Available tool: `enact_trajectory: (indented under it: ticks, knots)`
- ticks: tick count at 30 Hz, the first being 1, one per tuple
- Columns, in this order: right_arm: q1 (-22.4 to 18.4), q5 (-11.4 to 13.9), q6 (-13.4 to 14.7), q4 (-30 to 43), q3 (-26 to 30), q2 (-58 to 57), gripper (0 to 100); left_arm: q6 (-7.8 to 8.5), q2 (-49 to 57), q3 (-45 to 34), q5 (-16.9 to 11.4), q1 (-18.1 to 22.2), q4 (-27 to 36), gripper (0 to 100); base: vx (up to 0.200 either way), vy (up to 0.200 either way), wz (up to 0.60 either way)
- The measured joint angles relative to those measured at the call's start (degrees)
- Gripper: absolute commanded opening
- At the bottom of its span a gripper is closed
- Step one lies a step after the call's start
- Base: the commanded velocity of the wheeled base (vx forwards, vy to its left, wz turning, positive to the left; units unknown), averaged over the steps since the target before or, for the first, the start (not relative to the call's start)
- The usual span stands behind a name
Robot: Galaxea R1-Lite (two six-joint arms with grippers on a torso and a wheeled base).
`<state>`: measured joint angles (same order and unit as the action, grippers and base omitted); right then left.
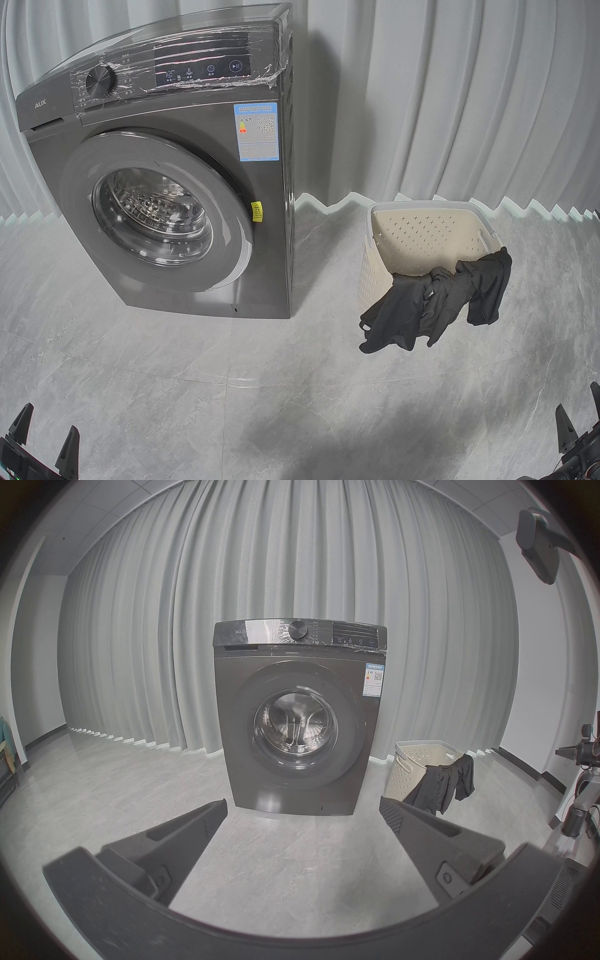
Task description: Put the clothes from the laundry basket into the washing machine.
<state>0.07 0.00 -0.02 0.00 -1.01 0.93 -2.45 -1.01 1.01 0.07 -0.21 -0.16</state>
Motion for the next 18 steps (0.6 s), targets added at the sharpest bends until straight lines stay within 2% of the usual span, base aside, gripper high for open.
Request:
enact_trajectory:
  ticks: [4,13,16,18]
  knots:
    - [-0.05,0.0,-0.02,0.0,0.0,0.0,100,0.0,0.0,0.0,0.0,0.0,0.0,100,0.0,-0.2,0.0]
    - [0.13,0.02,-0.05,0.0,0.0,0.0,100,0.02,0.0,0.0,-0.02,0.0,0.02,100,0.0,0.0,0.0]
    - [0.13,0.02,-0.05,0.0,0.0,0.0,100,0.02,0.0,0.0,0.0,0.0,-0.02,100,0.0,0.0,-0.6]
    - [0.04,0.02,-0.05,0.0,0.0,0.0,100,0.02,0.0,0.0,0.0,-0.01,0.0,100,0.0,0.0,0.0]
